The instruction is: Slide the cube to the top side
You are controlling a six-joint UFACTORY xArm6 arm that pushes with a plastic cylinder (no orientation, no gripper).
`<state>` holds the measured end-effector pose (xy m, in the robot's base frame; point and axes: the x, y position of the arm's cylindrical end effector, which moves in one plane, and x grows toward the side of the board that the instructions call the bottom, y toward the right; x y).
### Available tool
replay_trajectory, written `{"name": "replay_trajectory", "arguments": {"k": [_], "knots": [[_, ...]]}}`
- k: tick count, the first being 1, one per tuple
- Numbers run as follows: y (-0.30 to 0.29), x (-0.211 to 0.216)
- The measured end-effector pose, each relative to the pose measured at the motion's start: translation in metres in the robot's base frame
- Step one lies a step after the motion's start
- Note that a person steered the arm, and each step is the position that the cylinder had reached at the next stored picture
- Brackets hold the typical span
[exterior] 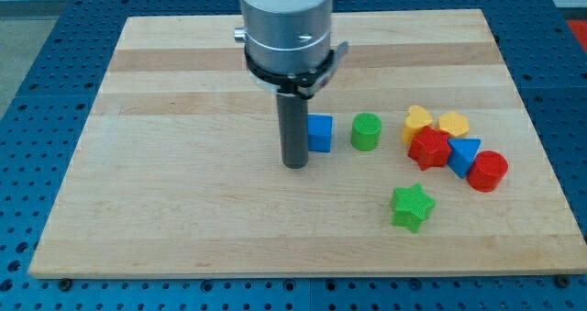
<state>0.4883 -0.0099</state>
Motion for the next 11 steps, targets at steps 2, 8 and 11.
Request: {"name": "replay_trajectory", "arguments": {"k": [2, 8, 11], "knots": [[-0.018, -0.102], [0.034, -0.12], [0.037, -0.162]]}}
